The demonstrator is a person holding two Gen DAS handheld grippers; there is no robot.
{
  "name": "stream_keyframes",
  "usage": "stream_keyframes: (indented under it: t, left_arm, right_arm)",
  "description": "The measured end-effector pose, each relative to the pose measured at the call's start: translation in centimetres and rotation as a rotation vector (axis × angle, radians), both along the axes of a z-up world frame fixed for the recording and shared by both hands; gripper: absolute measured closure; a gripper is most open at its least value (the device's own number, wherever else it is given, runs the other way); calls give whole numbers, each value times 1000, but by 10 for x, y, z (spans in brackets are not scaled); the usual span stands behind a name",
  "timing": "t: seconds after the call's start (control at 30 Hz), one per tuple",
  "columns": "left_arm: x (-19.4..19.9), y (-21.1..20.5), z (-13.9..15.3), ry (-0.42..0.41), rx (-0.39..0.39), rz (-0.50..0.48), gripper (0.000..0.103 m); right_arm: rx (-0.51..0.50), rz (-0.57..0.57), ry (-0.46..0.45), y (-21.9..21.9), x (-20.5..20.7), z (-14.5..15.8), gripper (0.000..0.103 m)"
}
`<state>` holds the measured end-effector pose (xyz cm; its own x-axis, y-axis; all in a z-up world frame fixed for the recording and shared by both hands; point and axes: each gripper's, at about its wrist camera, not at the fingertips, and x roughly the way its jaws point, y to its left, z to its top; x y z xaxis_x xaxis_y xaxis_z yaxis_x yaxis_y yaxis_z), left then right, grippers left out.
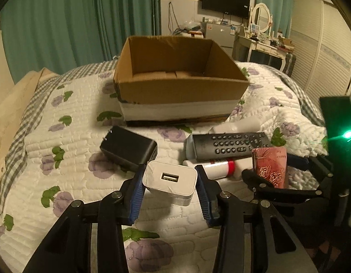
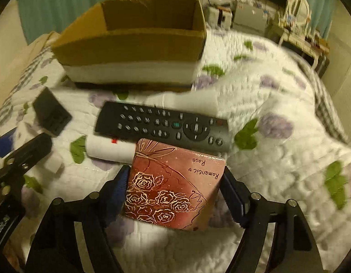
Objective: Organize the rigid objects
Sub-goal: 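Grasp the white USB charger with left gripper while right grasps pink card box, then lower both held items into the cardboard box and open both grippers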
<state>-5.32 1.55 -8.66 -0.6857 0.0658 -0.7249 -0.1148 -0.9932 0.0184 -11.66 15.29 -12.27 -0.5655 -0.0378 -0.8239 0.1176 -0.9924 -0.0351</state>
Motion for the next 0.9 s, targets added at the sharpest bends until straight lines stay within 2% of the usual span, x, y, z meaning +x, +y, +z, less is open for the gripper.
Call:
stream_keyframes:
  t: [0.1, 0.27, 0.4, 0.5, 0.6, 0.7, 0.9]
  left_arm:
    - [3, 0, 16, 27, 8, 2, 60]
    - [-2, -4, 59, 92, 35, 2, 60]
    - [-21, -7, 102, 151, 51, -22, 60]
    - [-46, -6, 123, 185, 26, -23, 60]
    - [-74, -3, 127, 190, 10, -36, 60]
    - [-109, -3, 119, 158, 4, -39, 60]
    - [-165, 2, 79, 79, -18, -43, 60]
  right_arm:
    - [-21, 14, 47, 3, 5, 23, 28]
    - [-34, 46, 145, 4, 4, 73, 29]
    - [-27, 96, 211, 1, -7, 115, 29]
    - [-36, 117, 240, 3, -25, 138, 29]
    - [-46, 125, 258, 4, -49, 155, 29]
    - [-55, 132, 270, 4, -70, 165, 29]
    - [-71, 144, 265, 1, -118, 159, 29]
